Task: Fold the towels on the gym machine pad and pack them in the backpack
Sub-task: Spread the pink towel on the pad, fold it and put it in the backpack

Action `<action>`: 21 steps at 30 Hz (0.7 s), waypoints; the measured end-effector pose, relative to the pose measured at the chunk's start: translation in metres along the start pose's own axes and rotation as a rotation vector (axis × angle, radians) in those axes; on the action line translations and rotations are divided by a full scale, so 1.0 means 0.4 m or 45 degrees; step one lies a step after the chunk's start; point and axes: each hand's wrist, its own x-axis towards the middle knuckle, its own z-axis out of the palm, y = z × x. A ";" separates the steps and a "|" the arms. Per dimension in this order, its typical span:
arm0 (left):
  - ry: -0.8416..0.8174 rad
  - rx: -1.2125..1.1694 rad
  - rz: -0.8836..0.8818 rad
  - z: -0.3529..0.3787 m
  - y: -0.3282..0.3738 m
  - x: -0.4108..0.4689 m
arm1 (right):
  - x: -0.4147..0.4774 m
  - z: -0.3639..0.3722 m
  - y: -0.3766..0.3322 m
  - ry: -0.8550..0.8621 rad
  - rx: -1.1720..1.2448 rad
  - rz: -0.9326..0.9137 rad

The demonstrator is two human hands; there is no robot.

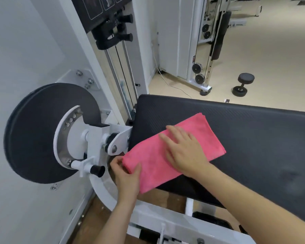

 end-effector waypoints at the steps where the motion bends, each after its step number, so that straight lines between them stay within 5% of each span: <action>1: 0.003 -0.004 0.032 -0.001 -0.004 -0.005 | -0.012 0.034 -0.014 -0.094 -0.052 -0.063; 10: -0.202 0.462 0.243 -0.028 -0.047 -0.032 | -0.024 0.112 -0.009 -0.249 -0.201 -0.104; 17: -0.493 0.254 -0.073 -0.084 -0.019 -0.048 | -0.024 0.111 0.000 -0.338 -0.275 -0.295; 21: -0.420 0.073 -0.239 -0.115 -0.008 -0.108 | -0.031 0.105 -0.023 -0.409 -0.212 -0.403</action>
